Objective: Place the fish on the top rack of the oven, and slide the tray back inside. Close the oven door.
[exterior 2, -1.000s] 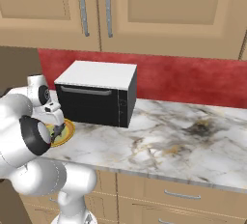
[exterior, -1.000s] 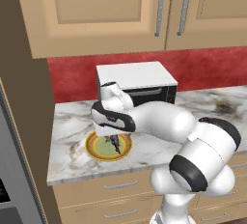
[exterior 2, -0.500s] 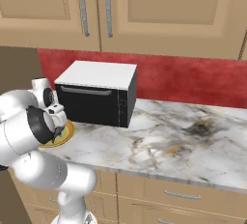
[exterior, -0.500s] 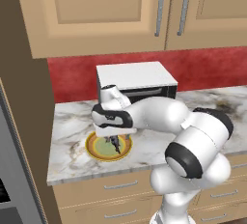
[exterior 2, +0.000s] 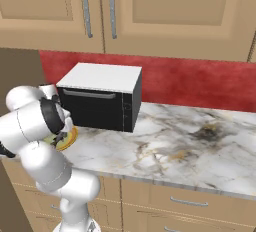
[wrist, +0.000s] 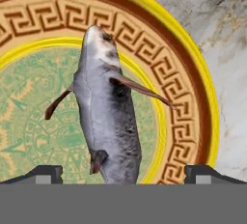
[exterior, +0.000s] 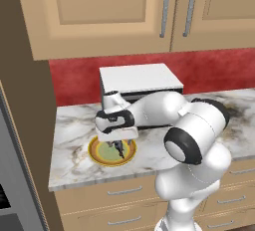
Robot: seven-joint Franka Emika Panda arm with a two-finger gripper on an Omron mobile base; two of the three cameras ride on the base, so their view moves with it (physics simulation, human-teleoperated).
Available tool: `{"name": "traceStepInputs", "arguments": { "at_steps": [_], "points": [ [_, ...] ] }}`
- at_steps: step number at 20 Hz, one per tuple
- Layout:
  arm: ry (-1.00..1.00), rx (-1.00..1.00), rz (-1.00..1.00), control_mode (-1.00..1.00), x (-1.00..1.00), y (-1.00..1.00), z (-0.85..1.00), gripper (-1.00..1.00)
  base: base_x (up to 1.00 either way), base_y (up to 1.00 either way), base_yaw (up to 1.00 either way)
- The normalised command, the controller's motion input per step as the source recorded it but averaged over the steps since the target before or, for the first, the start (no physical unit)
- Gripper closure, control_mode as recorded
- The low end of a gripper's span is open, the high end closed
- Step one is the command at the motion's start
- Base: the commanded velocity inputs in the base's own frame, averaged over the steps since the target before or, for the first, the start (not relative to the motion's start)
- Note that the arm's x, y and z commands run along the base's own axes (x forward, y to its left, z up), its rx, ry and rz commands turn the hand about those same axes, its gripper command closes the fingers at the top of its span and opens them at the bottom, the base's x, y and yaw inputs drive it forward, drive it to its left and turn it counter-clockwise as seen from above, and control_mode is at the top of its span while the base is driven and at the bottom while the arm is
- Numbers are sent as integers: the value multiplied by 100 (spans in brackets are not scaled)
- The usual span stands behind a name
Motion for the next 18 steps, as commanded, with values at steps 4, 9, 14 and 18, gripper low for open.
{"name": "traceStepInputs", "arguments": {
  "at_steps": [4, 9, 14, 18],
  "points": [
    [0, 0, 0, -100, 32, 8, -30, -100, 0, 0, 0],
    [0, 0, 0, -100, 23, 16, -31, 100, 0, 0, 0],
    [0, 0, 0, -100, 4, 12, -23, 100, 0, 0, 0],
    [0, 0, 0, -100, -1, 0, 0, 100, 0, 0, 0]
  ]
}}
